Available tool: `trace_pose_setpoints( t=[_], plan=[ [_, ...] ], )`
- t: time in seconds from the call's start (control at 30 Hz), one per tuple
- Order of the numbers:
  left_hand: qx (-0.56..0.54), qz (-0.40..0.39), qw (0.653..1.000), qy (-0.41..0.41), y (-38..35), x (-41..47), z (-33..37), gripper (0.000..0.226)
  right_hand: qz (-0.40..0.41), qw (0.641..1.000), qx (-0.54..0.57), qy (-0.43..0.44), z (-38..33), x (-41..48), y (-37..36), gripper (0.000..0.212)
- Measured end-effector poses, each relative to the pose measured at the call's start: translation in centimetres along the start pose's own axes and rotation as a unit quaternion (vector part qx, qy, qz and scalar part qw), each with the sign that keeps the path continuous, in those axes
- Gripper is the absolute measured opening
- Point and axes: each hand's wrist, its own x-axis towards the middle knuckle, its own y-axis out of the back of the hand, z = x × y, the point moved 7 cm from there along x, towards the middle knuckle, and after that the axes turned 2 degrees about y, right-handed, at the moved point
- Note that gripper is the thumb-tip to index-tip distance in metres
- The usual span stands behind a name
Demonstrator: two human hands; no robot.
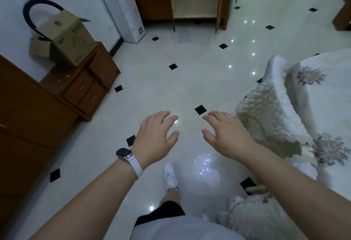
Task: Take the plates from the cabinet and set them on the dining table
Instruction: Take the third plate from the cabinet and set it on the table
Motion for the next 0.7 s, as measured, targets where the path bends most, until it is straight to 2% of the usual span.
trace_pose_setpoints(
  t=[0.37,0.53,0.7],
  plan=[
    [-0.067,-0.003,0.997,-0.024,-0.5,13.6,-11.2,0.044,-0.01,0.999,-0.027,-0.045,-2.8,16.1,-1.2,0.045],
    [-0.067,-0.016,0.997,-0.041,0.4,18.6,-16.8,0.044,0.014,0.998,-0.024,-0.063,-4.7,22.5,-0.5,0.043],
    [-0.07,-0.005,0.996,-0.057,1.5,22.6,-19.3,0.043,0.016,0.997,-0.039,-0.069,-5.1,27.0,0.0,0.044]
  ],
)
